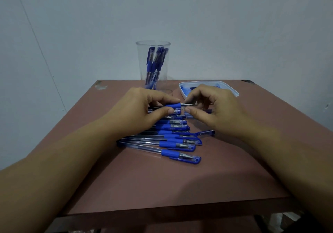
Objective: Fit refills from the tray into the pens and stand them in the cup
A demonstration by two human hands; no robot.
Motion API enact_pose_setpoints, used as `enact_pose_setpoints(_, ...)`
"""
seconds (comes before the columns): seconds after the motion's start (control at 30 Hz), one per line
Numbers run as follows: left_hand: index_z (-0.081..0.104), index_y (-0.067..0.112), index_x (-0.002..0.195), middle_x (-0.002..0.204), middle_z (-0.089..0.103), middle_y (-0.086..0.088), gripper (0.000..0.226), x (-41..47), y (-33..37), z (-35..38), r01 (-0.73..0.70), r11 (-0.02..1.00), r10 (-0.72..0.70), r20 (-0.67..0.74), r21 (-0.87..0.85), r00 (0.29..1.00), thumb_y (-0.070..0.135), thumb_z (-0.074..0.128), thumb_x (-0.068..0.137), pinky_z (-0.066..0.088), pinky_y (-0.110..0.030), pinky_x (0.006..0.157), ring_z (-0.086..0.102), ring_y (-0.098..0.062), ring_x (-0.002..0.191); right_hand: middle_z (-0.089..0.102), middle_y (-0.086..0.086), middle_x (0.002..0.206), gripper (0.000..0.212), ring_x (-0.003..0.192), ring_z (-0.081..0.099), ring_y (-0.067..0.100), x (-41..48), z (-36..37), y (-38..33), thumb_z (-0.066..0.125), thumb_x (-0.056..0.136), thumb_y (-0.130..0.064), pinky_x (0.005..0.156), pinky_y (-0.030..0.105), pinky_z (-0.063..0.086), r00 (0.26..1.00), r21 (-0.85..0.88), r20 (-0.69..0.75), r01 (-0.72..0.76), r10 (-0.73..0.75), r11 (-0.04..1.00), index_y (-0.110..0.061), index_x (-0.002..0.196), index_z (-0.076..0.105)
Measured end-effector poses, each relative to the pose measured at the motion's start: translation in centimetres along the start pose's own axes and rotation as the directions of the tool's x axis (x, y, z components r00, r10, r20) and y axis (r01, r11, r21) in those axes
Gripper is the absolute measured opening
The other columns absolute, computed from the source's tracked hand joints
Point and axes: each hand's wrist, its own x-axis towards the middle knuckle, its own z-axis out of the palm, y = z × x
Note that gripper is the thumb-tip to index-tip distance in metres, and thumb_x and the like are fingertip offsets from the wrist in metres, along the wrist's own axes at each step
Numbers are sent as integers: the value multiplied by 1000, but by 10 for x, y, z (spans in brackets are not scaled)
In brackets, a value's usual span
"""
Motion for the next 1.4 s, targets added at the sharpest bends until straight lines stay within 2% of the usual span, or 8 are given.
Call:
enact_pose_setpoints(0.13, 71, 38, 111, 93, 69, 27, 27, 0, -3, -1, 26, 1000, -26, -10, 7, 1000, 25, 72, 87, 47, -8, 72, 66, 3, 82, 59, -25, 83, 15, 72, 55, 6, -2, 0, 3, 70, 85, -34, 64, 13, 43, 999, 25, -21, -33, 33, 999, -35, 98, 61)
enact_pose_setpoints(0.3, 68, 43, 110, 93, 68, 28, 29, 0, -1, -2, 6, 1000, -6, -5, 18, 1000, 27, 71, 86, 49, -9, 75, 66, 4, 84, 62, -16, 76, 1, 69, 53, 5, 0, 2, 3, 67, 90, -27, 61, 12, 39, 999, -66, -28, 15, -17, 998, -26, 89, 67)
enact_pose_setpoints(0.53, 71, 39, 112, 94, 72, 21, 28, 1, -2, -1, 20, 999, -20, -20, 32, 1000, 29, 71, 86, 53, -18, 75, 67, -2, 83, 63, -21, 78, 11, 70, 56, 7, 0, 0, -3, 62, 88, -41, 61, 14, 42, 998, 70, -38, -44, 46, 997, -33, 94, 65)
enact_pose_setpoints(0.73, 70, 39, 112, 94, 70, 24, 29, 1, -2, -2, 13, 999, -12, -11, 51, 1000, 28, 72, 85, 50, -12, 75, 66, 4, 84, 65, -12, 81, 14, 69, 56, 11, 0, 1, 1, 75, 84, -25, 61, 16, 45, 1000, 8, -24, -21, 21, 1000, -29, 95, 67)
enact_pose_setpoints(0.87, 70, 39, 112, 92, 69, 25, 29, 1, -2, -1, 6, 998, -5, -15, 56, 1000, 29, 72, 85, 52, -15, 74, 66, 0, 83, 62, -20, 78, 15, 68, 55, 5, 0, 1, -3, 65, 84, -43, 60, 14, 43, 998, 73, -12, -63, 64, 995, -33, 96, 64)
enact_pose_setpoints(1.03, 69, 40, 111, 89, 65, 32, 30, 1, -4, 0, -8, 998, 9, -24, 55, 1000, 26, 74, 84, 48, -8, 74, 65, 6, 83, 63, -18, 76, 8, 67, 55, 6, 1, 3, 1, 71, 87, -25, 60, 13, 42, 1000, -2, -22, -21, 21, 1000, -28, 93, 68)
enact_pose_setpoints(1.23, 70, 40, 111, 95, 72, 22, 29, 1, -3, -1, -21, 998, 23, -37, 57, 999, 28, 73, 84, 51, -13, 74, 67, 0, 82, 62, -22, 78, 9, 67, 55, 6, 1, 2, 0, 68, 87, -34, 61, 13, 42, 999, 60, -21, -32, 33, 998, -32, 96, 66)
enact_pose_setpoints(1.4, 70, 38, 111, 92, 65, 32, 29, 1, -4, -2, -17, 998, 19, -31, 67, 999, 28, 74, 84, 48, -8, 73, 65, 4, 82, 62, -16, 79, 23, 68, 56, 10, 1, 2, 0, 76, 82, -31, 61, 17, 45, 1000, 13, -23, 7, -7, 1000, -42, 96, 61)
